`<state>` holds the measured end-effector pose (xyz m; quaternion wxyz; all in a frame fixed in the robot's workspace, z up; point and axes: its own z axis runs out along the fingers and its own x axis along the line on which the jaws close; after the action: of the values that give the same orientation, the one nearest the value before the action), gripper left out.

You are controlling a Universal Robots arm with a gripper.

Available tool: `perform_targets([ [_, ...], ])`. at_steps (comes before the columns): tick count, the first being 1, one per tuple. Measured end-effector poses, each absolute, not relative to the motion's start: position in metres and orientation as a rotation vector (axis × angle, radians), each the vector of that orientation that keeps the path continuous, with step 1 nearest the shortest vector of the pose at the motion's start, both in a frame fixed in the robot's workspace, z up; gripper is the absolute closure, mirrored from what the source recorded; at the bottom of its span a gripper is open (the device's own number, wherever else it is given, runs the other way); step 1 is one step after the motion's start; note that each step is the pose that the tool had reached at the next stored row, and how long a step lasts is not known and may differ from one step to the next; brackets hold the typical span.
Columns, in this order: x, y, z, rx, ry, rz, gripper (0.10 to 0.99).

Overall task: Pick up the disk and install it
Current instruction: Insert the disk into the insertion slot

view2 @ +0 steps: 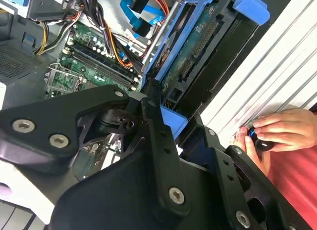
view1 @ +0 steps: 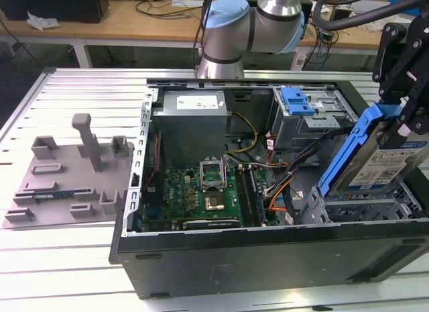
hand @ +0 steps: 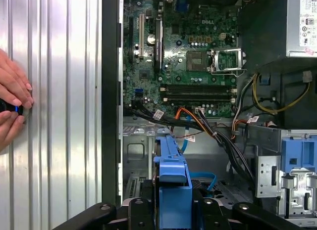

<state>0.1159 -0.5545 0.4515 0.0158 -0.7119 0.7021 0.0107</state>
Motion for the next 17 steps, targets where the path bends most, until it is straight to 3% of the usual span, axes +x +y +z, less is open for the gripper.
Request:
perform_targets([
  [17,0.116,-0.555,0.425,-2.213,2.185,0.033,0.718],
])
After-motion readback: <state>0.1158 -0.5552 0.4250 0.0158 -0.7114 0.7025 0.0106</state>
